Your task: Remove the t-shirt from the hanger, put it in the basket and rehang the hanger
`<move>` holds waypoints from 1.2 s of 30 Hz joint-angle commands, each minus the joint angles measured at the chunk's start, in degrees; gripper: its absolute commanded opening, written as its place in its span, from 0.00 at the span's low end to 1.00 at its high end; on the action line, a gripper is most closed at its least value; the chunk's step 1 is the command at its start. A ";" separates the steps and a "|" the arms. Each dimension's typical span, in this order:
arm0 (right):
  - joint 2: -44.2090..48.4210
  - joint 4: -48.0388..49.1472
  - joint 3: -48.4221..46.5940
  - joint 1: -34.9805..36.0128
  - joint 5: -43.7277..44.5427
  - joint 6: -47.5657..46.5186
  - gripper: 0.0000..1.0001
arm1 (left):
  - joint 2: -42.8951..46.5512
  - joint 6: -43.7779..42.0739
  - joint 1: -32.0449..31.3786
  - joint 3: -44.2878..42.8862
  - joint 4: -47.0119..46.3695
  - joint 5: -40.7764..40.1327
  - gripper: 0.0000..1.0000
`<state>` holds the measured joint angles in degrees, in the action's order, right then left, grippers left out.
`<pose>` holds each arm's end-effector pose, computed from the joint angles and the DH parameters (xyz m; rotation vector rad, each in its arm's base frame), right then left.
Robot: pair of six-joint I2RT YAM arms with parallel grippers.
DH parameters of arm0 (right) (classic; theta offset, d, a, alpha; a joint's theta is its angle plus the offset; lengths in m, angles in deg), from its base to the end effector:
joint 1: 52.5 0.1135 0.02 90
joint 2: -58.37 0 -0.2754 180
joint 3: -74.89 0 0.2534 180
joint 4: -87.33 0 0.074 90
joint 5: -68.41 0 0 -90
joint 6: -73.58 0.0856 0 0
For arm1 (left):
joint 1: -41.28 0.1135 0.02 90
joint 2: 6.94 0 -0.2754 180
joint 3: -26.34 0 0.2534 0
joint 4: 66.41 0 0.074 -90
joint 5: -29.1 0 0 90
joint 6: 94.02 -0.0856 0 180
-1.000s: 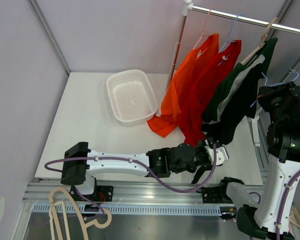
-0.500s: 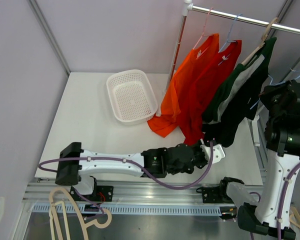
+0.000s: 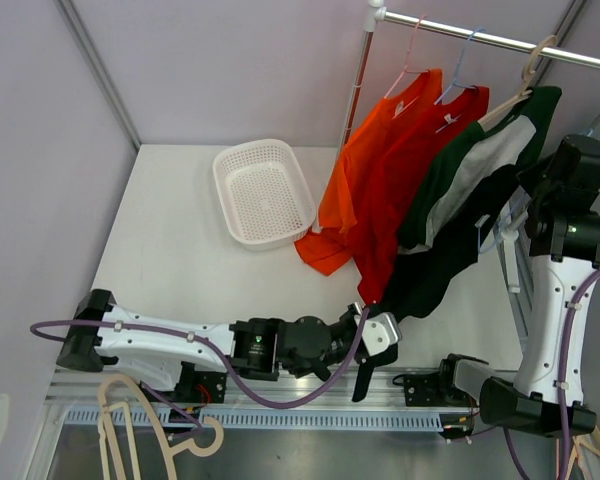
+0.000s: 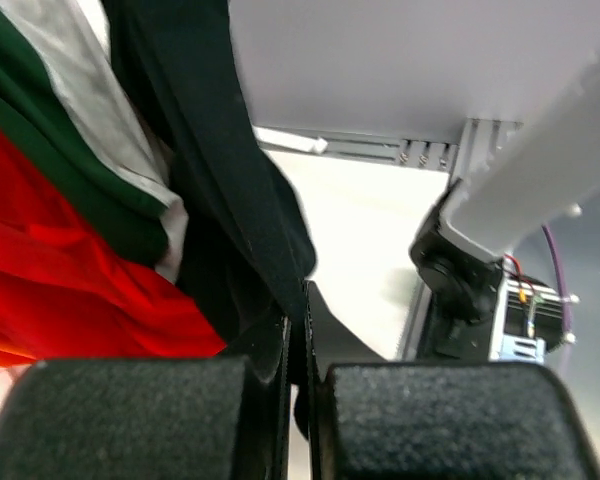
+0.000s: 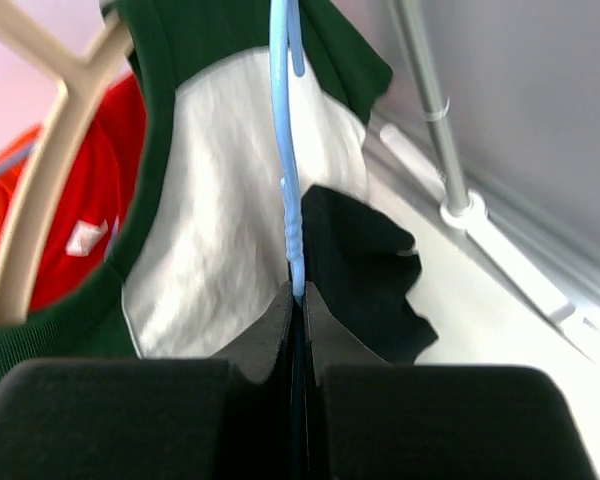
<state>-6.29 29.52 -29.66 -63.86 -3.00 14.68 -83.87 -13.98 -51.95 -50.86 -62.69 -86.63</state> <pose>0.2340 -0.0748 0.4772 0.8772 1.6484 -0.0677 0.0167 -0.3635 0.3739 1.0665 1.2957 -0.7462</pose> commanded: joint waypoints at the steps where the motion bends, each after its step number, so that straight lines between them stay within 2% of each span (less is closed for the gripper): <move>1: -2.22 6.76 -4.86 -2.79 1.98 -1.74 0.00 | 2.92 4.50 -2.65 3.29 -2.59 0.95 0.01; 6: -3.54 5.63 -7.23 -3.76 -2.58 -1.30 0.00 | 0.29 7.75 -3.27 5.32 -3.81 1.13 0.01; 10: -1.53 2.73 -7.77 -3.76 -13.46 -1.30 0.00 | -4.36 5.21 -1.79 4.80 -10.67 -3.18 0.01; 12: 0.06 1.41 -7.85 -3.76 -17.25 -1.21 0.00 | -9.01 8.18 0.84 -2.39 -5.96 -1.78 0.01; 13: 1.20 0.10 -8.29 -3.85 -20.40 -2.08 0.00 | -11.03 9.85 4.69 -4.94 -2.62 1.45 0.01; 14: 1.21 -1.31 -9.34 -3.85 -26.53 -2.78 0.01 | -13.05 12.48 6.81 -10.62 3.85 3.83 0.01; 15: 0.77 -3.24 -11.09 -3.85 -29.46 -3.75 0.03 | -17.25 15.81 8.75 -15.89 6.44 6.20 0.01; 17: -1.42 -10.97 -16.52 -3.85 -33.68 -6.82 0.04 | -21.49 17.94 13.68 -23.98 11.27 12.01 0.01; 22: -0.20 -16.25 -19.71 -3.85 -31.34 -9.73 0.02 | -31.33 19.62 18.34 -40.59 19.36 11.85 0.01; 25: -0.55 -19.86 -26.47 -3.94 -28.80 -11.66 0.00 | -34.77 26.02 22.56 -46.07 27.44 18.59 0.01; 26: -0.73 -20.74 -28.40 -3.94 -27.13 -12.28 0.00 | -35.74 27.78 23.61 -46.01 28.34 23.40 0.01; 28: -1.86 -23.10 -34.09 -3.85 -20.04 -13.51 0.00 | -34.88 30.61 25.46 -43.30 27.66 27.39 0.01; 32: -4.77 -26.37 -41.33 -3.85 -16.13 -14.48 0.00 | -31.19 30.52 25.55 -32.77 24.93 26.70 0.01; 36: -4.77 -24.36 -40.38 -3.94 -14.29 -13.87 0.00 | -29.42 29.91 25.64 -29.92 25.44 24.96 0.01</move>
<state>-9.98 3.40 -69.72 -67.61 -20.60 1.76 -117.90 14.46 -25.96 -81.65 -37.82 -63.09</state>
